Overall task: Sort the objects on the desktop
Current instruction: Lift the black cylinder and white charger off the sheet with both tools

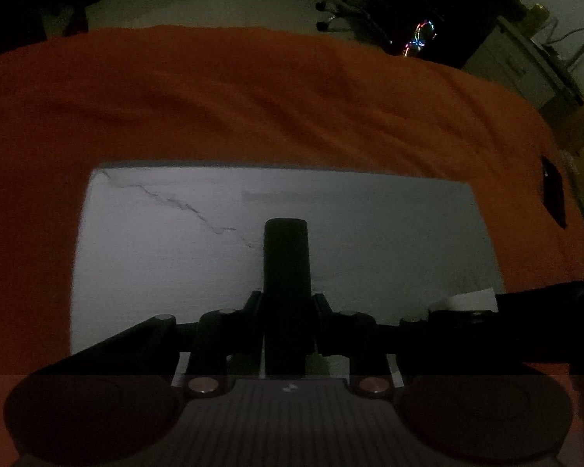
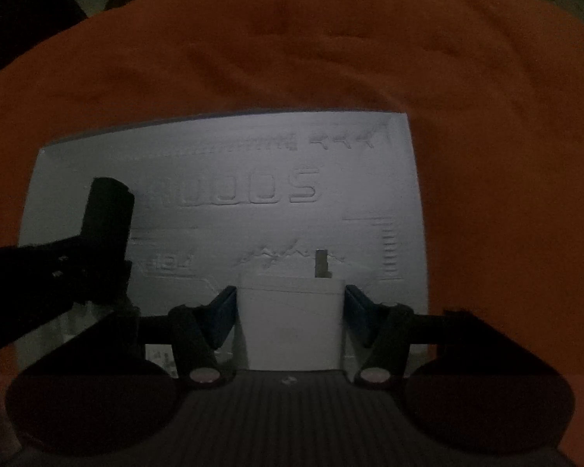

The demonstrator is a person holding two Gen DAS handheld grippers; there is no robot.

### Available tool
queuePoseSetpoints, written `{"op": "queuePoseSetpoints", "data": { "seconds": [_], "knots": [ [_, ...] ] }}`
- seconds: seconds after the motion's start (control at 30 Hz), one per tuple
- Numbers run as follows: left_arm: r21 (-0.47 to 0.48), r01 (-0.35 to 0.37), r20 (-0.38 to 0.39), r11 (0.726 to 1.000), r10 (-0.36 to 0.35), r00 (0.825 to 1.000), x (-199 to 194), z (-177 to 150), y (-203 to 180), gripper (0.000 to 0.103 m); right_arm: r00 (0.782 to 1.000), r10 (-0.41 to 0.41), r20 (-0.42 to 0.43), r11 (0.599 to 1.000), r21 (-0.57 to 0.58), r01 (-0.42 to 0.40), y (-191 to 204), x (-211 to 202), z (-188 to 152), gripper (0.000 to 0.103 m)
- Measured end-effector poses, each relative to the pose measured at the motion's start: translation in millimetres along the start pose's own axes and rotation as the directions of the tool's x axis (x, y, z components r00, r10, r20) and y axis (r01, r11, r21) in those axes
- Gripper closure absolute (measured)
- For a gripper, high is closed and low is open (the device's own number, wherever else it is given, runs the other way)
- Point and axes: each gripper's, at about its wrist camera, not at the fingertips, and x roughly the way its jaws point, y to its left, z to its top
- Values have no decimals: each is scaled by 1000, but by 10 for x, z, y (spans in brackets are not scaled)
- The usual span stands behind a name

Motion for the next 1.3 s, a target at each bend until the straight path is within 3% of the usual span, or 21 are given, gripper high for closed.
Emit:
{"op": "queuePoseSetpoints", "data": {
  "seconds": [0.5, 1.3],
  "knots": [
    [28, -35, 58, 999, 34, 998, -332, -81, 14, 81, 999, -4, 45, 1000, 1, 4, 133, -53, 4, 43],
    [57, -81, 139, 995, 72, 988, -1012, -147, -155, 81, 988, 3, 153, 1000, -17, 0, 185, -625, -299, 44]
  ]
}}
